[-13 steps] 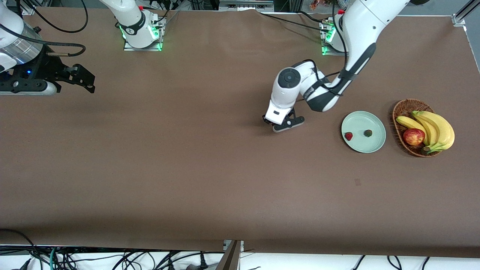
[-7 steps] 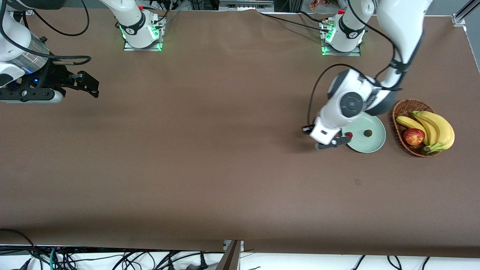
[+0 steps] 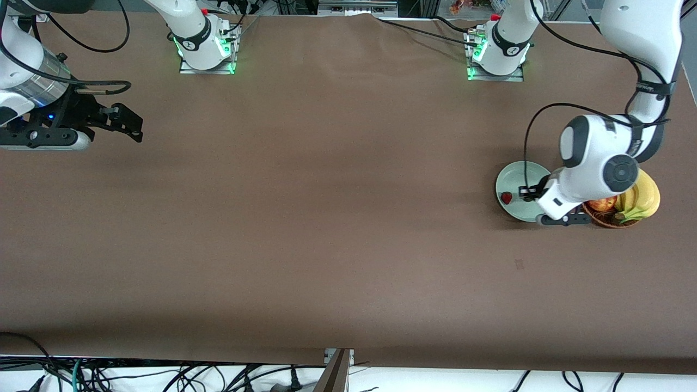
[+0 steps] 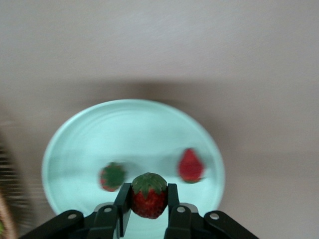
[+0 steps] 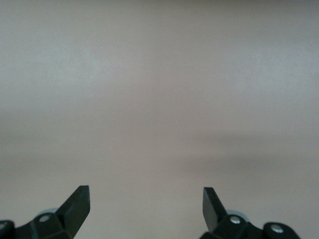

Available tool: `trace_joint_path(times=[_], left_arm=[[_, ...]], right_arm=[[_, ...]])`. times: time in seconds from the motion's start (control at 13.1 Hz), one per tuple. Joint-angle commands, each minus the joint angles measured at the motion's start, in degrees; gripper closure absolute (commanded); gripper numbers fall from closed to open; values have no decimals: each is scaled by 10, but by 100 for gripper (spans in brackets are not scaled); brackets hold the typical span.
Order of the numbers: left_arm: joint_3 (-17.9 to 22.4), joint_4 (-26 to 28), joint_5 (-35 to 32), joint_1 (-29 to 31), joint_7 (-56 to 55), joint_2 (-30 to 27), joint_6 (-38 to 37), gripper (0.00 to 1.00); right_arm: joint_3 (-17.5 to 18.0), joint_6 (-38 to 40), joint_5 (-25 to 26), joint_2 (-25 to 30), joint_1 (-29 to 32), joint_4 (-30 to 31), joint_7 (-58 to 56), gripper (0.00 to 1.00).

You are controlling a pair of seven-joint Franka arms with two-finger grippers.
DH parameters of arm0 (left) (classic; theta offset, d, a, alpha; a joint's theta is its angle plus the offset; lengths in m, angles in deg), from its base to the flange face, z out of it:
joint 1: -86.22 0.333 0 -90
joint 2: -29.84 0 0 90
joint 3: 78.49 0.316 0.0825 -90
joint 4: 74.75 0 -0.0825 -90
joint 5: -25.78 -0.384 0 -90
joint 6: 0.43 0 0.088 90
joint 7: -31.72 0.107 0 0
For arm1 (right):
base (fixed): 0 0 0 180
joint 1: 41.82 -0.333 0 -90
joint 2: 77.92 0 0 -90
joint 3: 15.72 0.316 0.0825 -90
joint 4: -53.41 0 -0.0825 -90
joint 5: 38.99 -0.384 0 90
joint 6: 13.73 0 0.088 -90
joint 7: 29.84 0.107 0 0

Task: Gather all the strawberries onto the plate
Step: 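Place the third strawberry on the plate with the left gripper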

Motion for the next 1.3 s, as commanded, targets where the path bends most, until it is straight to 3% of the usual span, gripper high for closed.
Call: trace_joint_path(times=[0.0,0.15,0.23,0.3,0.61,0.91,1.22], left_arm=[[11,16,21,-7,43,12,36,77],[11,40,21,-7,43,12,70,75],[11,40,21,-8,45,13,70,61],[11,38,21,-8,48,13,69,1],[12,13,20,-6,57,-30,28,0],[9,-82,18,-2,57,-104,-139,0],[19,-220,17,-41,50,-116,-331,0]], right_arm=[[5,2,3,-3,6,-11,-5,0],[5,2,2,-3,6,-11,-7,0],[5,3,2,-2,6,-11,-7,0],[4,5,2,-2,6,-11,-7,0],[5,8,2,-2,5,-11,-9,0],[5,8,3,-2,5,-11,-9,0],[5,8,2,-2,5,-11,-9,0]])
